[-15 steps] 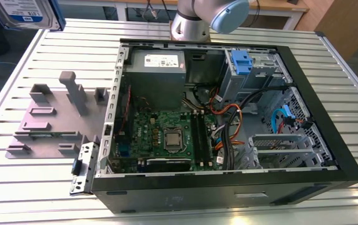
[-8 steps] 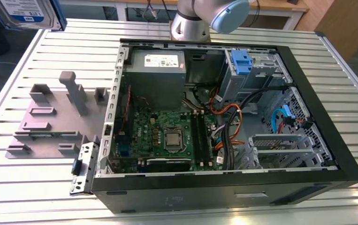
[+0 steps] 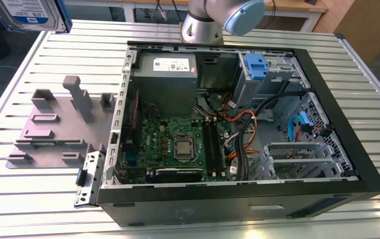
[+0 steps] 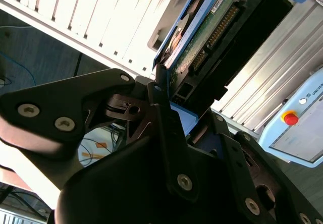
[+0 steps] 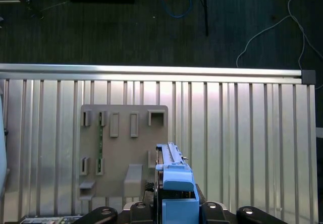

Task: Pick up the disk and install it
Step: 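Pick up the disk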

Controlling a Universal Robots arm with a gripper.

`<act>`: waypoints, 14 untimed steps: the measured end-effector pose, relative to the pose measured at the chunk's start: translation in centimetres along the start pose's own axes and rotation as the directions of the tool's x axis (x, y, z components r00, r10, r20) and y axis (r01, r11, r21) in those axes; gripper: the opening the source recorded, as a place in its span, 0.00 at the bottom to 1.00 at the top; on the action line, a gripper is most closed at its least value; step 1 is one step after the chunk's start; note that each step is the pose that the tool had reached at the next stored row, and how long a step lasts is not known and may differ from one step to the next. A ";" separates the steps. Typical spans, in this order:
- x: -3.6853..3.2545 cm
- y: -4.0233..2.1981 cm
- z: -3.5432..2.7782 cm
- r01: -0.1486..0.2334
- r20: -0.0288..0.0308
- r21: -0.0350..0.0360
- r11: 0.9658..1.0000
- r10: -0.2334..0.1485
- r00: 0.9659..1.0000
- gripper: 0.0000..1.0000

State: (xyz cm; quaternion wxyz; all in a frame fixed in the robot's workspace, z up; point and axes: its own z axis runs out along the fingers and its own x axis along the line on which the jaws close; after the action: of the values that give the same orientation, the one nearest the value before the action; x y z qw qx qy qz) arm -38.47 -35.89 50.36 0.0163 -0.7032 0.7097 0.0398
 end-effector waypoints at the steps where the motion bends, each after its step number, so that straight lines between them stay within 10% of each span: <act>1: 0.00 -0.03 0.00 0.000 0.000 0.000 1.000 0.000 1.000 0.37; 14: -0.01 -0.38 -0.01 0.000 0.000 0.000 1.000 0.000 1.000 0.37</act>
State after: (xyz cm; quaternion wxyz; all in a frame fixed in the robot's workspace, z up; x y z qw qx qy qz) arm -38.09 -35.88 50.36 0.0163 -0.7032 0.7097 0.0399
